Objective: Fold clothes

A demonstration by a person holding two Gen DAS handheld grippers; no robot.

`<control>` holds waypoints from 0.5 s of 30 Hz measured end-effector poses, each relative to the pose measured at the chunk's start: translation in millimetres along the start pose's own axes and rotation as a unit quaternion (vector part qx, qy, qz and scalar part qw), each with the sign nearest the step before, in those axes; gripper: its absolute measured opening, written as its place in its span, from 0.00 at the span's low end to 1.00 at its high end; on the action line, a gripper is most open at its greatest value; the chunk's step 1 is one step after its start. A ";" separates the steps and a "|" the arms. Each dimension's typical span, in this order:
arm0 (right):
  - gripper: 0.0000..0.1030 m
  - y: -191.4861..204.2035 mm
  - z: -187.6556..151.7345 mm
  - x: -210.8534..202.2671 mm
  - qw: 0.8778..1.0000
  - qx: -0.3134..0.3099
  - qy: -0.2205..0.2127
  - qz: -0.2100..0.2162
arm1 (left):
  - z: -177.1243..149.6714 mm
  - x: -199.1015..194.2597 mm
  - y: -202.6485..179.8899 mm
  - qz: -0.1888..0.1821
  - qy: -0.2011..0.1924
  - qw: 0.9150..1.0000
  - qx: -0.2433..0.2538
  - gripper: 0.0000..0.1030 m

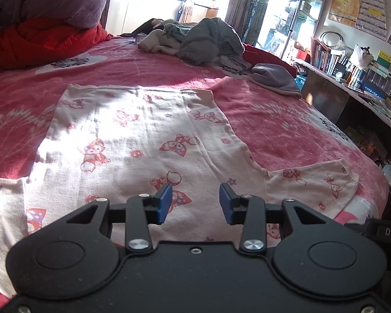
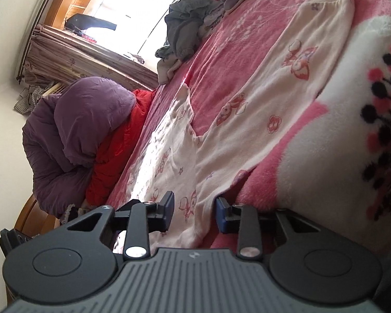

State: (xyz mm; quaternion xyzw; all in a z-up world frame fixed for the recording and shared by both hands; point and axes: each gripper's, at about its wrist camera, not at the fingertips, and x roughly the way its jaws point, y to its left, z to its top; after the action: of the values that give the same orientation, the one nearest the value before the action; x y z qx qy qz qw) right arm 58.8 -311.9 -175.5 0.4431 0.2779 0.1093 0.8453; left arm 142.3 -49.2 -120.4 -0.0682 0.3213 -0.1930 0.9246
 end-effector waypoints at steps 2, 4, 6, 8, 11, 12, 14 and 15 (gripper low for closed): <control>0.34 13.0 -5.2 3.5 0.998 -0.052 0.005 -0.020 | 3.8 1.5 0.2 -0.002 0.001 1.000 -0.007 0.37; 0.31 18.5 -8.6 5.3 0.996 -0.078 0.002 -0.040 | 13.5 6.3 -0.7 -0.005 0.005 1.000 -0.015 0.37; 0.24 15.9 -7.2 3.1 0.996 -0.076 -0.004 -0.050 | 28.0 14.5 -4.9 -0.007 0.009 1.000 -0.012 0.37; 0.21 14.2 -5.5 1.2 0.995 -0.080 -0.011 -0.058 | 45.4 28.6 -12.8 -0.006 0.017 1.000 -0.003 0.37; 0.21 11.5 -4.0 2.1 0.995 -0.082 -0.015 -0.060 | 72.2 57.1 -32.1 -0.004 0.036 0.999 0.020 0.37; 0.21 11.5 -4.0 3.2 0.994 -0.085 -0.014 -0.059 | 80.8 68.3 -39.9 -0.001 0.039 0.999 0.030 0.37; 0.21 12.1 -4.3 4.8 0.994 -0.094 -0.013 -0.060 | 95.4 90.4 -53.1 -0.001 0.051 0.998 0.047 0.37; 0.21 12.5 -4.2 5.2 0.993 -0.097 -0.013 -0.061 | 102.4 103.1 -59.2 0.003 0.058 0.997 0.053 0.37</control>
State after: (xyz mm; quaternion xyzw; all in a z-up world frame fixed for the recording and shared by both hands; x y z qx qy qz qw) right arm 61.5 -299.4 -169.2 0.3428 0.2818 0.0782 0.8927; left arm 261.4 -144.5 -83.9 -0.0062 0.3642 -0.2106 0.9072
